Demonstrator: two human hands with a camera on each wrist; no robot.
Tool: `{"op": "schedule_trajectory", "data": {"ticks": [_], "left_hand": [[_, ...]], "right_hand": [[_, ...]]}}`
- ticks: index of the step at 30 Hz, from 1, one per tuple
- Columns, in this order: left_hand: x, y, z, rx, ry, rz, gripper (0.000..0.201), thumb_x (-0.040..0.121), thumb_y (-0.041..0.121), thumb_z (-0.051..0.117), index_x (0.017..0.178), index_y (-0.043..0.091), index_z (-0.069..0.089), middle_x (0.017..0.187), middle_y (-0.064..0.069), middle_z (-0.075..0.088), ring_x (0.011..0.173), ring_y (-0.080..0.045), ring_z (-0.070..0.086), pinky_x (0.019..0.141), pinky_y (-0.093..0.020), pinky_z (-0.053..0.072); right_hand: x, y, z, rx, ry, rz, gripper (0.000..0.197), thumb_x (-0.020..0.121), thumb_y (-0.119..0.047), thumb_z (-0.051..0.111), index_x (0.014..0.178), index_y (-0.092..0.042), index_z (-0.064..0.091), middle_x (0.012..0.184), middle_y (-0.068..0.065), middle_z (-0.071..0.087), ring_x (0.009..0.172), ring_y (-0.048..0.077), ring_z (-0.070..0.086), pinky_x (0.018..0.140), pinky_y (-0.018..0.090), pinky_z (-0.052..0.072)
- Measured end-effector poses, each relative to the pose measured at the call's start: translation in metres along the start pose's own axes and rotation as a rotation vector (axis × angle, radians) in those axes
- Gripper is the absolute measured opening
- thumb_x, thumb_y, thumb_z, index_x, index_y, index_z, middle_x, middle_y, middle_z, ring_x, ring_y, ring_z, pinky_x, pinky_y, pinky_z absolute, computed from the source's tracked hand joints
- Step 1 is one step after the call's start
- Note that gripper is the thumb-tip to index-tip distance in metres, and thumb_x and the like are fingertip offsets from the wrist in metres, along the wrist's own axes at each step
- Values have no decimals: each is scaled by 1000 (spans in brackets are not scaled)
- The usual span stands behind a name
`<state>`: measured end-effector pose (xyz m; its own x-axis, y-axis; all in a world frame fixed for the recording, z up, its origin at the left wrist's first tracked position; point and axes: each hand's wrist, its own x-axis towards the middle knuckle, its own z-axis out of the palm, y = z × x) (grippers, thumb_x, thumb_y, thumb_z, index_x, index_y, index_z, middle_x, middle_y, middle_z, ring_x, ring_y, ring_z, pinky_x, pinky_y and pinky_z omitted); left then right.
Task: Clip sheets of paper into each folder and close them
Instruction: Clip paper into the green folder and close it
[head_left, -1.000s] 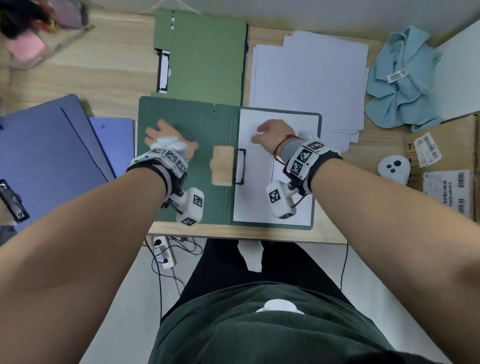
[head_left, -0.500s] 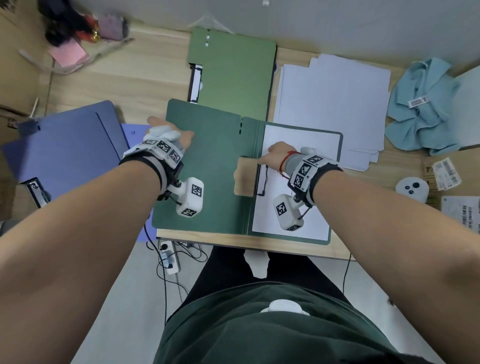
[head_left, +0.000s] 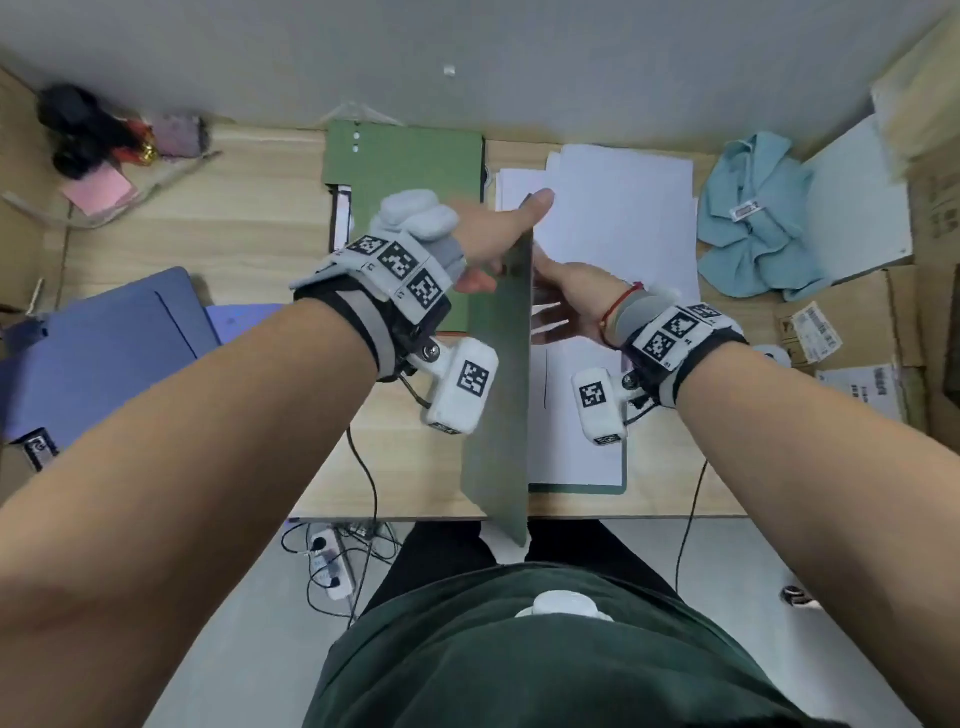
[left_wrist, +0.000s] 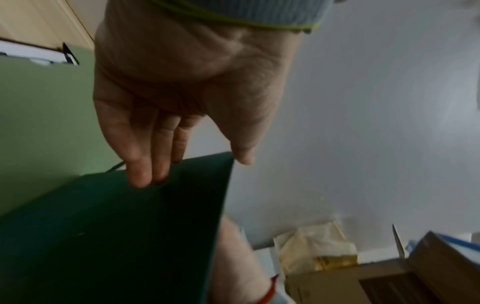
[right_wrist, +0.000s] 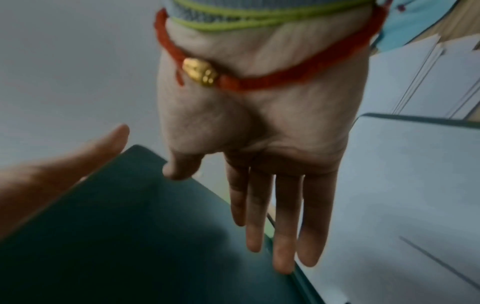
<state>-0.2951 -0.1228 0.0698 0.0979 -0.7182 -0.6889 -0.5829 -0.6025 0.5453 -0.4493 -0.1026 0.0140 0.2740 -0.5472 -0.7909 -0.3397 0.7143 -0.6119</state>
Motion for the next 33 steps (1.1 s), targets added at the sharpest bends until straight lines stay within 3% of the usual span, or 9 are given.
{"op": "schedule_trajectory", "data": {"ticks": [3, 7, 10, 15, 22, 25, 28, 30, 33], "left_hand": [[4, 2, 36, 48, -88, -16, 91, 69, 92, 38, 109, 13, 61, 89, 0, 74, 76, -16, 74, 78, -34, 61], [23, -24, 68, 155, -85, -121, 82, 80, 77, 49, 119, 5, 58, 111, -9, 69, 99, -25, 70, 91, -42, 56], [35, -52, 80, 274, -87, -204, 76, 84, 65, 55, 131, 5, 54, 128, -14, 62, 115, -31, 62, 102, -44, 49], [47, -88, 92, 335, -107, -250, 63, 88, 54, 59, 127, 5, 56, 126, -12, 62, 110, -30, 62, 100, -41, 51], [55, -98, 101, 335, -81, -294, 66, 87, 55, 58, 132, 7, 50, 120, -13, 63, 105, -30, 64, 96, -41, 51], [66, -105, 106, 143, -49, -331, 74, 80, 60, 54, 129, 4, 52, 121, -13, 62, 106, -34, 62, 98, -44, 50], [81, -107, 107, -46, 19, -287, 66, 81, 51, 43, 130, 6, 51, 127, -20, 61, 112, -38, 62, 98, -52, 51], [78, -94, 96, -73, 66, -237, 61, 88, 42, 41, 139, 8, 45, 138, -21, 54, 120, -39, 57, 102, -53, 47], [82, -82, 69, -60, 128, -185, 57, 96, 37, 40, 145, 8, 38, 144, -19, 48, 123, -38, 53, 105, -49, 44]], "right_hand": [[-13, 10, -30, 129, 107, -20, 82, 81, -83, 32, 108, -16, 72, 102, 4, 75, 90, 23, 72, 79, 37, 58], [-12, 36, -62, 227, 287, 57, 88, 77, -85, 38, 128, -17, 61, 115, 3, 68, 105, 25, 67, 94, 40, 52], [-3, 65, -79, -42, 449, 93, 70, 84, -68, 50, 125, -12, 58, 117, 2, 66, 105, 22, 63, 92, 32, 45], [35, 130, -95, -169, 415, 239, 92, 50, -64, 64, 126, -14, 58, 117, 4, 67, 105, 28, 65, 97, 46, 51], [38, 124, -83, -254, 449, 271, 61, 83, -39, 64, 130, -3, 52, 112, 12, 55, 94, 32, 58, 86, 37, 50], [38, 125, -86, -245, 458, 284, 59, 84, -38, 66, 130, -3, 51, 116, 14, 58, 94, 31, 62, 95, 46, 53], [38, 121, -86, -215, 440, 293, 64, 75, -43, 70, 121, -2, 55, 90, 9, 54, 76, 28, 58, 91, 49, 55], [41, 114, -85, -222, 436, 275, 72, 67, -45, 69, 122, -1, 56, 88, 9, 54, 83, 30, 58, 91, 51, 54], [42, 93, -77, -206, 433, 205, 60, 78, -39, 68, 125, -5, 54, 99, 9, 61, 100, 31, 61, 95, 49, 52]]}}
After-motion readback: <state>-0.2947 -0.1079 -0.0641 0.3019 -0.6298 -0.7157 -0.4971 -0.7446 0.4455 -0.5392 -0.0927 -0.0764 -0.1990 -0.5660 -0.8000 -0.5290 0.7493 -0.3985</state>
